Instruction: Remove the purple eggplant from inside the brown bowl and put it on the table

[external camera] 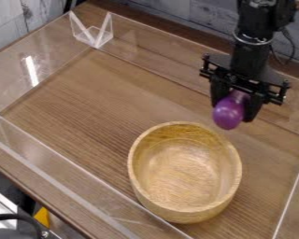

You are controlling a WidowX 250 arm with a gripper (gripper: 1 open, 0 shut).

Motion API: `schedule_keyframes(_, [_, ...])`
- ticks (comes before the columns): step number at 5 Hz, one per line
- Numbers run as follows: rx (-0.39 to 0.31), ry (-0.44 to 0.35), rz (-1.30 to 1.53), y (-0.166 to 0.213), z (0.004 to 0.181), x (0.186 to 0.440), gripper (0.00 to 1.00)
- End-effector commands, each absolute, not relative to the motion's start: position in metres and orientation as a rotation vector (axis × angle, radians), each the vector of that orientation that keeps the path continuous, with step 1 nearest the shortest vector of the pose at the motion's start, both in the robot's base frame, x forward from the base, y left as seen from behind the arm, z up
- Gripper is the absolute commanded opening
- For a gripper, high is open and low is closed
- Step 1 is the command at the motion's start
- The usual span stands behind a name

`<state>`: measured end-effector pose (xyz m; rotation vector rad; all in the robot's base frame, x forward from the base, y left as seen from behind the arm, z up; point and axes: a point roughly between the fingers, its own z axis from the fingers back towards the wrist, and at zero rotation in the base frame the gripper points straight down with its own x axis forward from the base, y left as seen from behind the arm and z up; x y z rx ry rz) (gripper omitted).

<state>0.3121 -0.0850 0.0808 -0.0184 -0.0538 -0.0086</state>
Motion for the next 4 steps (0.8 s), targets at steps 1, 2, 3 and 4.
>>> schedule_keyframes(1, [-0.026, -0.117, 0.000, -0.086, 0.101, 0.328, 0.00])
schedule_keyframes(2, [-0.025, -0.115, 0.002, -0.084, 0.094, 0.334, 0.00])
schedule_keyframes(3, [-0.023, -0.115, 0.004, -0.081, 0.088, 0.340, 0.00])
schedule_keyframes(4, [-0.033, -0.121, 0.019, -0.088, 0.083, 0.344, 0.00])
